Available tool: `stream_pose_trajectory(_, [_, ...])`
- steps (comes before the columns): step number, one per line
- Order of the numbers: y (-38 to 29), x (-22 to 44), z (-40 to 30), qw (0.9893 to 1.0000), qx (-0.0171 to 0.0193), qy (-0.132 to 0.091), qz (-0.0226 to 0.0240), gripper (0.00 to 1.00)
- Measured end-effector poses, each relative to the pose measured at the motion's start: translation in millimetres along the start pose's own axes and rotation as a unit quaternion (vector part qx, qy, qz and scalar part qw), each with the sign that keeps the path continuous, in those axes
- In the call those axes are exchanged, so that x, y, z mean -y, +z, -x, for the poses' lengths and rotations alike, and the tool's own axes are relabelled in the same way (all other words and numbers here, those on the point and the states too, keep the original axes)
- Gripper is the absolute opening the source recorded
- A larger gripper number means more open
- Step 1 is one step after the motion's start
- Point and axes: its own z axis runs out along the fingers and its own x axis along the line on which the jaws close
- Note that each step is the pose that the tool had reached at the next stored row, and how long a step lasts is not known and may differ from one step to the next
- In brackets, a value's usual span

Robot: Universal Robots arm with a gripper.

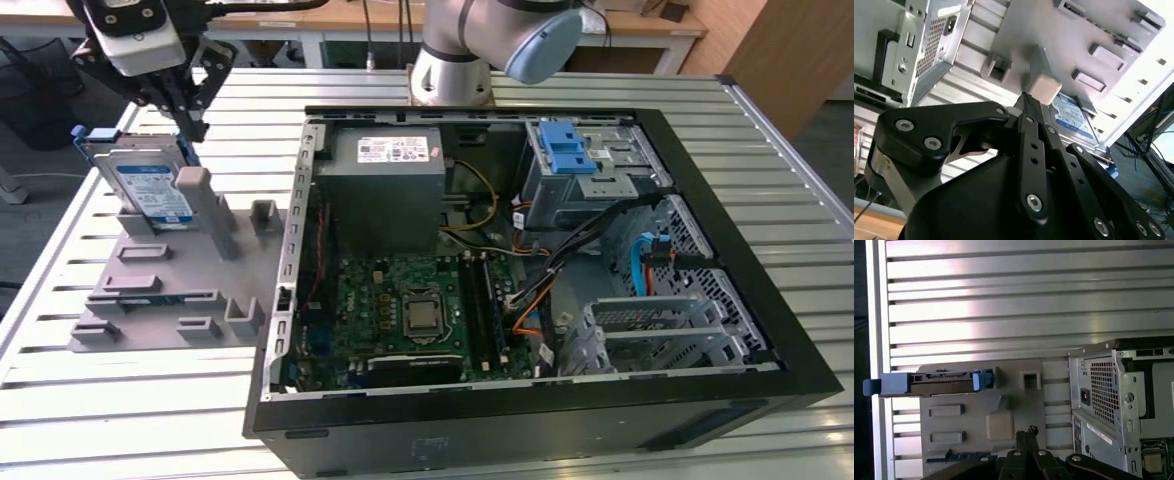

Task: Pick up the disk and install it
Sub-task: 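Reach for the disk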

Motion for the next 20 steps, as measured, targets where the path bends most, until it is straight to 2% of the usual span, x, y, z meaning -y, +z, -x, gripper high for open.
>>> stream_pose_trajectory(5, [2.8,-17.1,-11.6,1.0000,0.0001,0.000,0.0001,0.11])
stream_pose_trajectory(9, [4.6,-24.9,-26.8,1.0000,0.0001,0.000,0.0001,0.11])
stream_pose_trajectory(16, [7.2,-31.7,-57.0,1.0000,0.0001,0.000,0.0001,0.11])
stream_pose_trajectory(18, [7.6,-32.4,-61.1,1.0000,0.0001,0.000,0.0000,0.11])
stream_pose_trajectory(20, [7.6,-32.3,-61.6,1.0000,0.0000,0.000,0.0000,0.11])
